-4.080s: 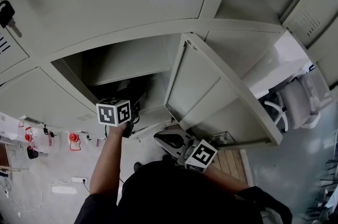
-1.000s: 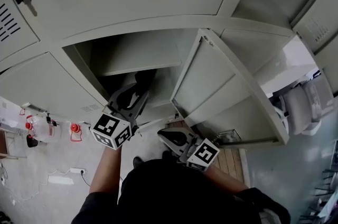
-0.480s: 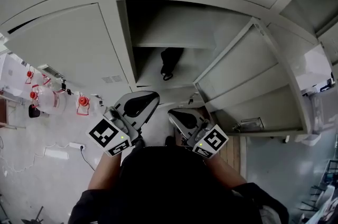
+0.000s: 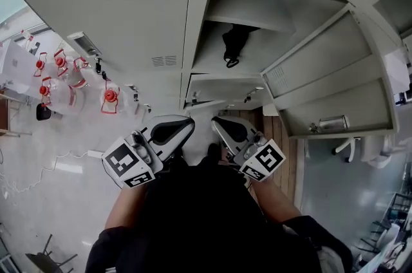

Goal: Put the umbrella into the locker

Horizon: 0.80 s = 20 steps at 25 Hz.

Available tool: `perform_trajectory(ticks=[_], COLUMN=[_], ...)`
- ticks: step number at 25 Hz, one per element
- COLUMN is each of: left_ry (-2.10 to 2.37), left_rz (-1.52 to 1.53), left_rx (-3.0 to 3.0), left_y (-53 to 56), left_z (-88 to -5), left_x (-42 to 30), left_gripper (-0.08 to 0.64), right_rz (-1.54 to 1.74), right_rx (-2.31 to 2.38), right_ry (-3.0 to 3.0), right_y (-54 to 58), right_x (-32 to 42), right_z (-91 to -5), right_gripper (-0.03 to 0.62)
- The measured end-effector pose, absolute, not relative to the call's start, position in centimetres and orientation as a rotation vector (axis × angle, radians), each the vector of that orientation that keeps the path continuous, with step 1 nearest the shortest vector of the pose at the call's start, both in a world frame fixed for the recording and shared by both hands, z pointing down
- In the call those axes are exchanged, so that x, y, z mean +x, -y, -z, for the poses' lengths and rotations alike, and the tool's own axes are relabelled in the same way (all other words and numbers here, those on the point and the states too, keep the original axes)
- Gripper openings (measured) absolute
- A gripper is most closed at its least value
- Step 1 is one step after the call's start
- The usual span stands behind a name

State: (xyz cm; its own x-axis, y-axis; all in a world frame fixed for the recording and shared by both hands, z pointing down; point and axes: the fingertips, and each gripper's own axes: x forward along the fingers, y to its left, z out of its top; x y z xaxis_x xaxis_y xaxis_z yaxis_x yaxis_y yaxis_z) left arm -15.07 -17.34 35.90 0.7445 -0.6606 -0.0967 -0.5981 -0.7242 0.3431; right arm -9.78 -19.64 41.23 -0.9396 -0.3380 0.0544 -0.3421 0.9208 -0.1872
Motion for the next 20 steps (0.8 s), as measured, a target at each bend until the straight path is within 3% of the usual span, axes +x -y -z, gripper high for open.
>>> perform_trajectory(ticks=[11,20], left_ry=[0.855,0.873], left_rz=[0.274,0.337], left_rx=[2.588,2.554], left_y=[10.8,4.7], left_z=[-42.2,-43.8], left_x=[-16.1,-12.2], left_gripper=[0.015,0.015], right_rz=[-0.235,-0.226], right_rx=[0.573,0.456], right_ry=[3.046,3.089], right_y=[16.6,10.0], right_x=[-10.2,-6.1], right_z=[-40.5,-39.9], right_gripper=[0.011,0.011])
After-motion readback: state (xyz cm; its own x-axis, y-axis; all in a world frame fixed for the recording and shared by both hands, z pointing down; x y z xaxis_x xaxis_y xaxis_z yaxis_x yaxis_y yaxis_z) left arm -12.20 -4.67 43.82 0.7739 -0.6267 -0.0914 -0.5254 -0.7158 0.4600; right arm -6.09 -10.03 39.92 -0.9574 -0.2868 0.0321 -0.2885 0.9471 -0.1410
